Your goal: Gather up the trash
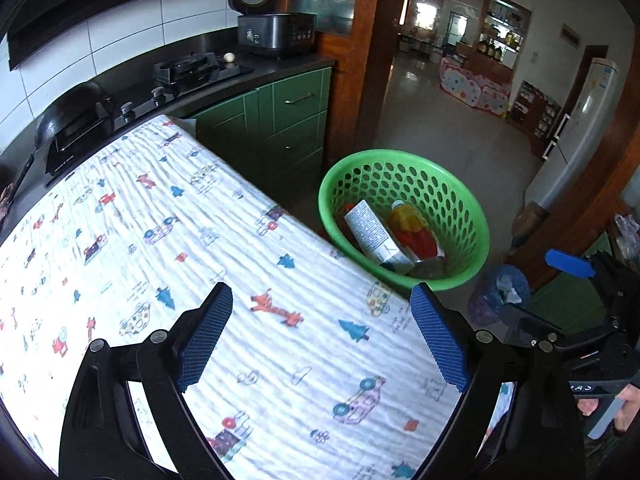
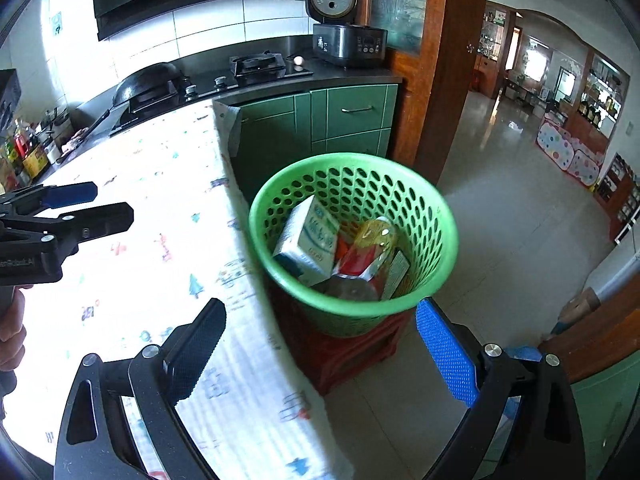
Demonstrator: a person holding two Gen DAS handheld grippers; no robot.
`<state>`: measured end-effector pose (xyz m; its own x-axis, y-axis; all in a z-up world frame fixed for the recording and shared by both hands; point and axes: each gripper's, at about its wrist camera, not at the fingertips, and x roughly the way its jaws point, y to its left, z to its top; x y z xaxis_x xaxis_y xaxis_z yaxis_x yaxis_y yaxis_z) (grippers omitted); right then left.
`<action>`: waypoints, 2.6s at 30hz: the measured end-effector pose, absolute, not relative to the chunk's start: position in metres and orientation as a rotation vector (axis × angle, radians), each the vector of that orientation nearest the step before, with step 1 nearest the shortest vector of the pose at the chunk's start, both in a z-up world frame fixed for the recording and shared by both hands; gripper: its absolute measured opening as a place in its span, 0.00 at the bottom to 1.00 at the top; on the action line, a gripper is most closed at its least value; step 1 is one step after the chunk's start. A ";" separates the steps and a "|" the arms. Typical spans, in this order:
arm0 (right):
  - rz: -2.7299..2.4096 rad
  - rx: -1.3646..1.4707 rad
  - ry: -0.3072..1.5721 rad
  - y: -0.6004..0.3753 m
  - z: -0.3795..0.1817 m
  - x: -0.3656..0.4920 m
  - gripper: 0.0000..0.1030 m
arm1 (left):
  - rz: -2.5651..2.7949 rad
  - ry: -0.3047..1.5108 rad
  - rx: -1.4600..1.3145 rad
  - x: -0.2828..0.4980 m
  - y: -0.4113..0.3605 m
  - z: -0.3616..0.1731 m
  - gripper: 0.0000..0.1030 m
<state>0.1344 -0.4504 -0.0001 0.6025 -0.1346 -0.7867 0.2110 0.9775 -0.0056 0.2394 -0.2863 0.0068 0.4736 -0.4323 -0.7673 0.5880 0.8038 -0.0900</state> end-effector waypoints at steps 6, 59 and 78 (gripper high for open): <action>-0.187 0.111 0.904 -0.423 0.002 0.123 0.90 | -0.589 0.839 0.197 0.220 -0.246 0.014 0.88; -0.184 0.069 0.723 -0.310 0.016 -0.012 0.92 | -0.233 0.594 0.169 0.067 -0.092 0.013 0.95; -0.160 0.077 0.690 -0.300 0.017 -0.015 0.92 | -0.178 0.532 0.169 0.053 -0.085 0.019 0.95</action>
